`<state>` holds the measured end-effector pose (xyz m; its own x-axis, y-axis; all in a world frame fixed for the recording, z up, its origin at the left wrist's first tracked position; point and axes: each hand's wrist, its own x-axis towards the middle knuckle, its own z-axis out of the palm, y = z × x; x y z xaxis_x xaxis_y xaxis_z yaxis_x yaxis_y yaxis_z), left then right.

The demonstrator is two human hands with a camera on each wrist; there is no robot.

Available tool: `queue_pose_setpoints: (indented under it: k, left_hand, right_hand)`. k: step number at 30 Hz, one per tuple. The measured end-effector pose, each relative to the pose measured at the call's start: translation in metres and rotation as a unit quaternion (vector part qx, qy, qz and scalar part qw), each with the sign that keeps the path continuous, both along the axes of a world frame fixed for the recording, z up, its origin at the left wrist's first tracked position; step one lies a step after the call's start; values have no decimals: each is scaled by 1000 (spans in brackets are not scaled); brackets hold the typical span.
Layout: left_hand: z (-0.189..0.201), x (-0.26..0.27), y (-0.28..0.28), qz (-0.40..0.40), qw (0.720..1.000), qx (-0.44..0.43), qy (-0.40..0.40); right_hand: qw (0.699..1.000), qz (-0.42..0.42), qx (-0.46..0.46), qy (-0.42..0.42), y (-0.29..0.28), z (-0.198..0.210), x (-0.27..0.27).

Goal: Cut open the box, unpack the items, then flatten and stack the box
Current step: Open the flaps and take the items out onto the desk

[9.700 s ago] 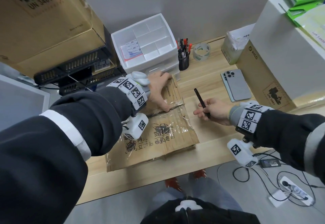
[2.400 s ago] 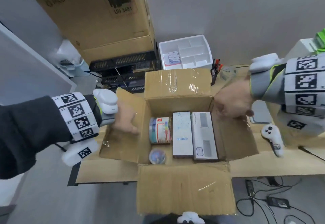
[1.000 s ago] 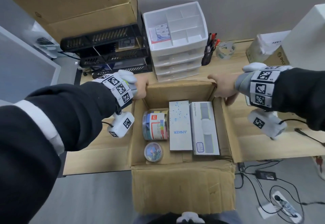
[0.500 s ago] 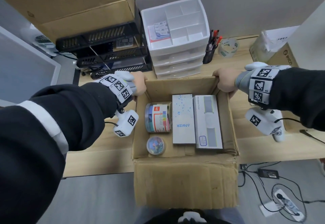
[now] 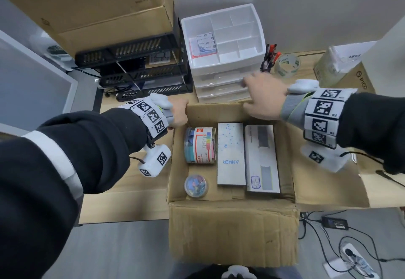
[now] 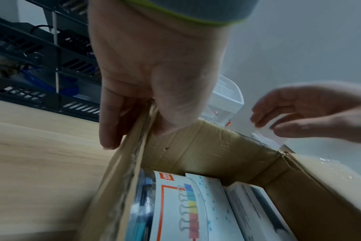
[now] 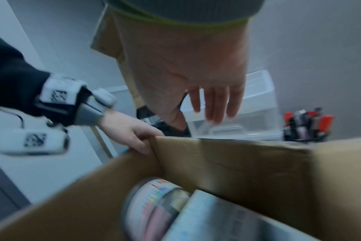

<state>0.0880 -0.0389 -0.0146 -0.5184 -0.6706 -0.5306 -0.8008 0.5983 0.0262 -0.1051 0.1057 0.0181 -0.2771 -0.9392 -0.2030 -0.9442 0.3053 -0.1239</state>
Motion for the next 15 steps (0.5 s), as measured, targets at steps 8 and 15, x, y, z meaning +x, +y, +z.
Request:
queue_pose_setpoints:
  k: [8, 15]
  left_hand:
    - [-20, 25, 13, 49, 996, 36, 63]
    - [-36, 31, 10, 61, 991, 34, 117]
  right_hand:
    - [969, 106, 208, -86, -31, -52, 112]
    - [953, 48, 293, -65, -45, -98, 146]
